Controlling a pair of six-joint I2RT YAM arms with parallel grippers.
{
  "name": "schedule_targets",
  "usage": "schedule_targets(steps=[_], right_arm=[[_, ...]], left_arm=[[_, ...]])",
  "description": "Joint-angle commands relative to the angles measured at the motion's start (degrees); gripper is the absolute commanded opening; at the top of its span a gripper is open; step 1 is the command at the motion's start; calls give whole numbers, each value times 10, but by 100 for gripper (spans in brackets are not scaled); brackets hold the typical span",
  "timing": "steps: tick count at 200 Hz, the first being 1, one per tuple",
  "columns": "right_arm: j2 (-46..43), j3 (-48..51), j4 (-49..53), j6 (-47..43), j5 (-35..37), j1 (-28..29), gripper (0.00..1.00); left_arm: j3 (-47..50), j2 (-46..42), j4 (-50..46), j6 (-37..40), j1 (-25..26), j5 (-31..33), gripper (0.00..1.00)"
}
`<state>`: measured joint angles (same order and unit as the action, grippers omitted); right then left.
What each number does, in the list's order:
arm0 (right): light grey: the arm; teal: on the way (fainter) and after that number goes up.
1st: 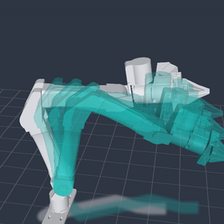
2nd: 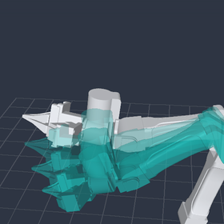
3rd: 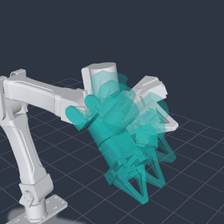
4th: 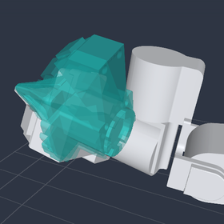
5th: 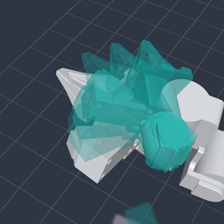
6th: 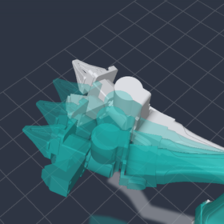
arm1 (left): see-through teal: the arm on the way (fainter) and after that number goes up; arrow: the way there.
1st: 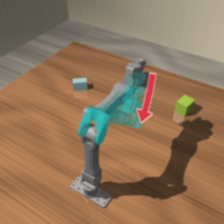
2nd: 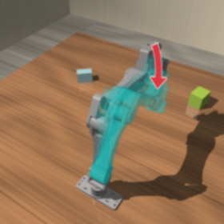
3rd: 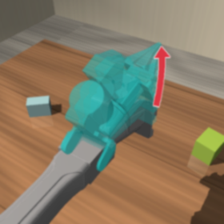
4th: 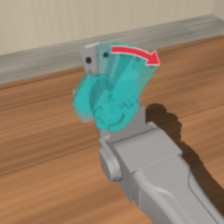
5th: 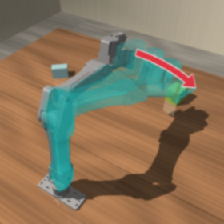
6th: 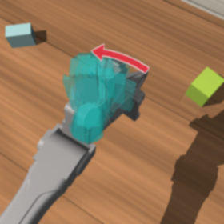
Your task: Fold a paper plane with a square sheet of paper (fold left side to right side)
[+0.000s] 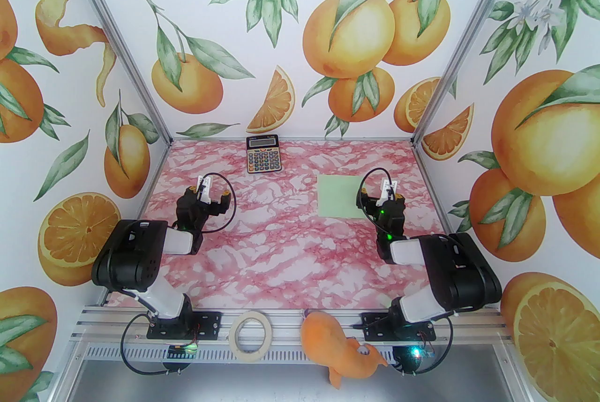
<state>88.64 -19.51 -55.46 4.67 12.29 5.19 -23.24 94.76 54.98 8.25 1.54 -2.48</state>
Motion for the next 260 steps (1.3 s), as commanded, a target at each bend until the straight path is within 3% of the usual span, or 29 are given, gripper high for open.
schedule_targets(steps=[1, 188, 205, 229, 242, 254, 260], right_arm=[[3, -11, 2, 0, 1, -1, 100], [2, -4, -11, 6, 19, 0, 100], [-26, 28, -46, 17, 69, 5, 100], [-109, 47, -5, 12, 135, 28, 100], [-161, 23, 104, 35, 152, 30, 100], [-217, -21, 260, 130, 176, 26, 100], [-235, -37, 301, 153, 155, 17, 100]], left_arm=[[-14, -4, -1, -3, -3, 2, 100], [-19, -15, -16, -21, -15, -3, 100], [-44, -74, -105, -26, -15, 15, 100], [-142, -170, -373, -107, -15, 67, 100], [-198, -195, -481, -154, -15, 68, 100], [-244, -209, -578, -197, -16, 57, 100], [-263, -211, -611, -211, -16, 42, 100]])
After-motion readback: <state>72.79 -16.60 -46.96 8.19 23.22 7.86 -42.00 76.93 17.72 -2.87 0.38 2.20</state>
